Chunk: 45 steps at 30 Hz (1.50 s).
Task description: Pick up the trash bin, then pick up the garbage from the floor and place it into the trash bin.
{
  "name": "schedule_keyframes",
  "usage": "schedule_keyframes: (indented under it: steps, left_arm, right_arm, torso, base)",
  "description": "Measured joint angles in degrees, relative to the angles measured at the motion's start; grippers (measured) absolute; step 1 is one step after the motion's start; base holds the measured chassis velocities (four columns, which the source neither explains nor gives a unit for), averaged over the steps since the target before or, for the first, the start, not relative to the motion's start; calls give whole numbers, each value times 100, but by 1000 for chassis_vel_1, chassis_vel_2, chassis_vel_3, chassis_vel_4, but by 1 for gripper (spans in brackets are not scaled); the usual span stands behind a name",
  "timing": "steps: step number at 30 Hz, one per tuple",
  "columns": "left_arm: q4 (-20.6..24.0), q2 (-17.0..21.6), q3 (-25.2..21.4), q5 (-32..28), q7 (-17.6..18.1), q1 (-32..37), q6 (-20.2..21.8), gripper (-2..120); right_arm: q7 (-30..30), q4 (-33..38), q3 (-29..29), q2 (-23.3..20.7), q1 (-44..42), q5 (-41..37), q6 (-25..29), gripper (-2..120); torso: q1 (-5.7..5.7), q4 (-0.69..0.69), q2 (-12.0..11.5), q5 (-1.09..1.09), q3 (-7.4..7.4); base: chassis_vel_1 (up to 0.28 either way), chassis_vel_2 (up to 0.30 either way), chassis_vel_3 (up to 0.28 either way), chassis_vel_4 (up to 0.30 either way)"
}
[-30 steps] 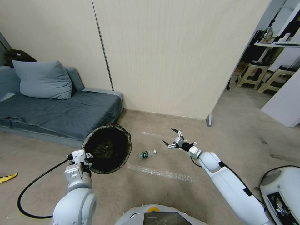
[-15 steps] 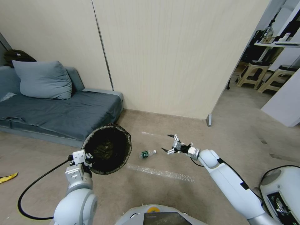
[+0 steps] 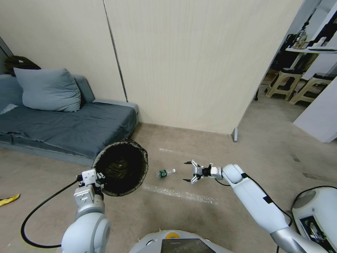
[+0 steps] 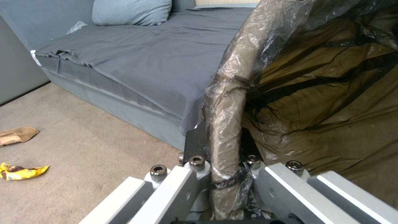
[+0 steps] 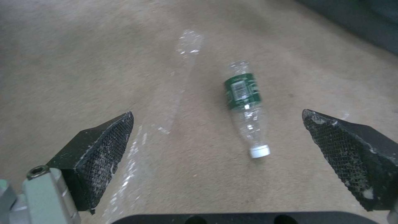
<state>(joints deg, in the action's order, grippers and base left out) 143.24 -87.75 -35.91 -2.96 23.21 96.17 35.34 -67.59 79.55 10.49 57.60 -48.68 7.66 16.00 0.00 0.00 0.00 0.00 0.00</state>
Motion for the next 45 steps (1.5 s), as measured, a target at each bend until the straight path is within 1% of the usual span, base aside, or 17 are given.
schedule_keyframes:
  steps: [7, 9, 10, 12, 13, 15, 18, 22, 24, 27, 29, 31, 32, 34, 39, 41, 45]
  left_arm:
    - [0, -14, 22, 20, 2, 21, -7, 0]
    - [0, -18, 31, 28, 2, 31, -15, 0]
    - [0, -18, 31, 28, 2, 31, -15, 0]
    - [0, -16, 27, 31, 5, 41, -22, 0]
    - [0, -16, 27, 31, 5, 41, -22, 0]
    - [0, -10, 12, 37, 12, 54, -23, 0]
    - [0, -7, 11, 43, 12, 63, -25, 0]
    - [0, -7, 11, 50, 11, 76, -29, 0]
    - [0, -9, 11, 64, 12, 87, -32, 0]
    - [0, -13, 15, 78, 12, 99, -36, 0]
    - [0, -15, 14, 86, 13, 105, -38, 0]
    - [0, -17, 15, 90, 13, 110, -44, 0]
    - [0, -17, 15, 90, 13, 110, -44, 0]
    - [0, -18, 10, 94, 17, 117, -54, 0]
    - [0, -20, 10, 109, 21, 132, -60, 0]
    - [0, -20, 11, 112, 21, 137, -64, 0]
    - [0, -20, 12, 118, 22, 142, -66, 0]
  right_arm:
    - [-44, -62, -15, 63, 25, 53, 19, 100]
    - [-85, -373, -118, 500, 137, 371, 116, 100]
    - [-85, -373, -118, 500, 137, 371, 116, 100]
    - [-119, -702, -250, 1029, 241, 722, 220, 100]
    - [-119, -702, -250, 1029, 241, 722, 220, 100]
    - [-120, -755, -264, 1114, 272, 786, 236, 100]
    - [-120, -761, -268, 1123, 271, 793, 237, 100]
    - [-121, -779, -267, 1126, 277, 801, 243, 100]
    - [-126, -838, -266, 1162, 298, 824, 255, 100]
    - [-128, -966, -244, 1208, 355, 859, 282, 100]
    - [-128, -1023, -238, 1235, 372, 871, 299, 100]
    - [-86, -1509, -100, 1422, 589, 1001, 409, 100]
    - [-86, -1509, -100, 1422, 589, 1001, 409, 100]
    - [-3, -2165, 80, 1685, 881, 1174, 563, 100]
    - [113, -2484, 273, 1700, 997, 1216, 646, 100]
    - [152, -2535, 312, 1702, 1019, 1214, 655, 100]
    - [184, -2561, 320, 1697, 1046, 1203, 657, 100]
  torso:
    - [0, -3, 0, -4, 0]
    - [0, -5, 0, -4, 0]
    - [0, -5, 0, -4, 0]
    - [0, 8, 0, 9, 0]
    - [0, 8, 0, 9, 0]
    - [0, 4, 0, -8, 0]
    - [0, -2, 0, 3, 0]
    - [0, -5, 0, -5, 0]
    - [0, -3, 0, 2, 0]
    - [0, 1, 0, -2, 0]
    - [0, -1, 0, 1, 0]
    - [0, -1, 0, -1, 0]
    - [0, -1, 0, -1, 0]
    - [0, 3, 0, 0, 0]
    - [0, -2, 0, -5, 0]
    - [0, -3, 0, 2, 0]
    - [0, 0, 0, -1, 0]
  base:
    - [0, 0, 0, 0]
    - [0, 0, 0, 0]
    - [0, 0, 0, 0]
    - [0, 0, 0, 0]
    - [0, 0, 0, 0]
    - [0, 0, 0, 0]
    - [0, 0, 0, 0]
    - [0, 0, 0, 0]
    - [0, 0, 0, 0]
    - [0, 0, 0, 0]
    - [0, 0, 0, 0]
    - [0, 0, 0, 0]
    - [0, 0, 0, 0]
    - [0, 0, 0, 0]
    - [0, 0, 0, 0]
    - [0, 0, 0, 0]
    - [0, 0, 0, 0]
